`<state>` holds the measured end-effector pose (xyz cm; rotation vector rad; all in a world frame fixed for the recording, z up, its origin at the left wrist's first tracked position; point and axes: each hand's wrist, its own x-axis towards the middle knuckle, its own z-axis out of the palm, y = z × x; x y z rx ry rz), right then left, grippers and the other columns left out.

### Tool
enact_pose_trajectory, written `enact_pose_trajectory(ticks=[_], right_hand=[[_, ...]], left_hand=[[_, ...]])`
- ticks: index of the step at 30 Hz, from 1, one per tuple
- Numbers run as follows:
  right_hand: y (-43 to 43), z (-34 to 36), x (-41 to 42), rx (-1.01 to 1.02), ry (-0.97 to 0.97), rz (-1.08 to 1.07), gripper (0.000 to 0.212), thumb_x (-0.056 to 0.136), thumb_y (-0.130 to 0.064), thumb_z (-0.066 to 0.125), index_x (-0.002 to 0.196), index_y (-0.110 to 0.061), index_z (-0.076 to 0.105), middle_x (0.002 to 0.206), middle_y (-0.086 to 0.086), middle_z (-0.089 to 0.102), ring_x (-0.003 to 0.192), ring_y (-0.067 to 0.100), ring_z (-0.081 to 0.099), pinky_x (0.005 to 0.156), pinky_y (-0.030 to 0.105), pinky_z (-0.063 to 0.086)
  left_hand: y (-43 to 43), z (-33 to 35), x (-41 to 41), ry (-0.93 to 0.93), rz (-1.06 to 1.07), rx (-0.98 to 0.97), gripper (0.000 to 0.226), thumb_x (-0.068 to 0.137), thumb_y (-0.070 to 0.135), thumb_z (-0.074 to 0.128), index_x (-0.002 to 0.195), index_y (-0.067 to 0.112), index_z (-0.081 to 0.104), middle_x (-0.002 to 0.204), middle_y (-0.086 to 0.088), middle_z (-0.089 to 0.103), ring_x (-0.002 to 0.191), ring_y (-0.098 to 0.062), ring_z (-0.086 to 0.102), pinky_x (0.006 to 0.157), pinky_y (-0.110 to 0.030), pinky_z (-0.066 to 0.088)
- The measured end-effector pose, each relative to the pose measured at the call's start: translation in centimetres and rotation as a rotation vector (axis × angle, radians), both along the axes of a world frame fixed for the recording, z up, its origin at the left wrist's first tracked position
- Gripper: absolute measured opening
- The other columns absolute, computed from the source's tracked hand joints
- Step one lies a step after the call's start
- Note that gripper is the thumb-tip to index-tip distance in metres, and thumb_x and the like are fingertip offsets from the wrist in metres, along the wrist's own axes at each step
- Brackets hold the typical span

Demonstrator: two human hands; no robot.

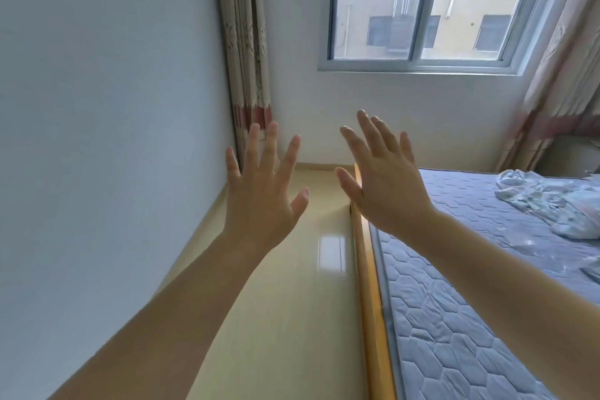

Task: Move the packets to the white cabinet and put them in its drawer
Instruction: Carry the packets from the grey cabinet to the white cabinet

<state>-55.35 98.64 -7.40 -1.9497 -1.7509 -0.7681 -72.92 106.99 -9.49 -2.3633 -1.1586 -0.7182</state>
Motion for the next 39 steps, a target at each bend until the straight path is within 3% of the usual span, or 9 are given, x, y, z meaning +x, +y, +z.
enact_pose_trajectory(ticks=[7, 12, 18, 26, 30, 39], right_hand=[[17.3, -0.8, 1.1, 0.026, 0.094, -0.063, 0.062, 0.094, -0.049, 0.027, 0.143, -0.013, 0.038, 0.153, 0.012, 0.031, 0.140, 0.032, 0.031, 0.110, 0.056, 0.026], [28.9, -1.7, 4.2, -0.004, 0.106, -0.093, 0.063, 0.094, -0.050, 0.025, 0.145, -0.014, 0.034, 0.154, 0.011, 0.029, 0.141, 0.031, 0.029, 0.111, 0.056, 0.025], [44.7, -3.7, 10.8, -0.005, 0.079, -0.166, 0.064, 0.095, -0.051, 0.026, 0.145, -0.013, 0.034, 0.156, 0.013, 0.025, 0.142, 0.033, 0.026, 0.111, 0.056, 0.023], [67.5, -0.3, 22.6, 0.011, 0.072, -0.306, 0.064, 0.096, -0.053, 0.025, 0.147, -0.015, 0.032, 0.157, 0.010, 0.023, 0.144, 0.030, 0.022, 0.114, 0.050, 0.015], [75.5, 0.7, 29.6, 0.013, 0.081, -0.369, 0.068, 0.095, -0.055, 0.018, 0.147, -0.015, 0.032, 0.156, 0.011, 0.024, 0.144, 0.031, 0.024, 0.114, 0.050, 0.015], [90.8, -1.4, 51.2, 0.075, -0.001, -0.452, 0.068, 0.094, -0.056, 0.020, 0.141, -0.013, 0.043, 0.149, 0.014, 0.038, 0.136, 0.035, 0.038, 0.109, 0.054, 0.023]], left_hand=[[17.8, 1.8, 3.0, 0.067, -0.120, -0.005, 0.074, 0.086, 0.057, 0.029, 0.151, 0.021, 0.025, 0.158, -0.013, 0.019, 0.146, -0.035, 0.015, 0.112, -0.059, 0.016], [28.9, 1.9, 5.2, 0.048, -0.119, -0.050, 0.075, 0.086, 0.060, 0.024, 0.153, 0.024, 0.017, 0.160, -0.012, 0.013, 0.147, -0.034, 0.008, 0.112, -0.058, 0.010], [45.2, 1.2, 12.2, 0.063, -0.173, -0.096, 0.078, 0.090, 0.065, 0.025, 0.150, 0.034, -0.012, 0.159, -0.003, -0.021, 0.145, -0.026, -0.023, 0.113, -0.054, -0.010], [69.5, 3.3, 25.9, 0.063, -0.259, -0.051, 0.075, 0.087, 0.069, 0.009, 0.142, 0.034, -0.028, 0.157, -0.005, -0.025, 0.144, -0.028, -0.024, 0.113, -0.054, -0.011], [78.4, 4.0, 34.1, 0.058, -0.313, -0.062, 0.077, 0.090, 0.068, 0.015, 0.148, 0.032, -0.021, 0.158, -0.006, -0.023, 0.145, -0.029, -0.023, 0.113, -0.055, -0.010], [95.4, 1.6, 56.7, 0.072, -0.404, -0.033, 0.077, 0.082, 0.071, -0.001, 0.145, 0.033, -0.022, 0.158, -0.004, -0.023, 0.145, -0.029, -0.021, 0.113, -0.057, -0.008]])
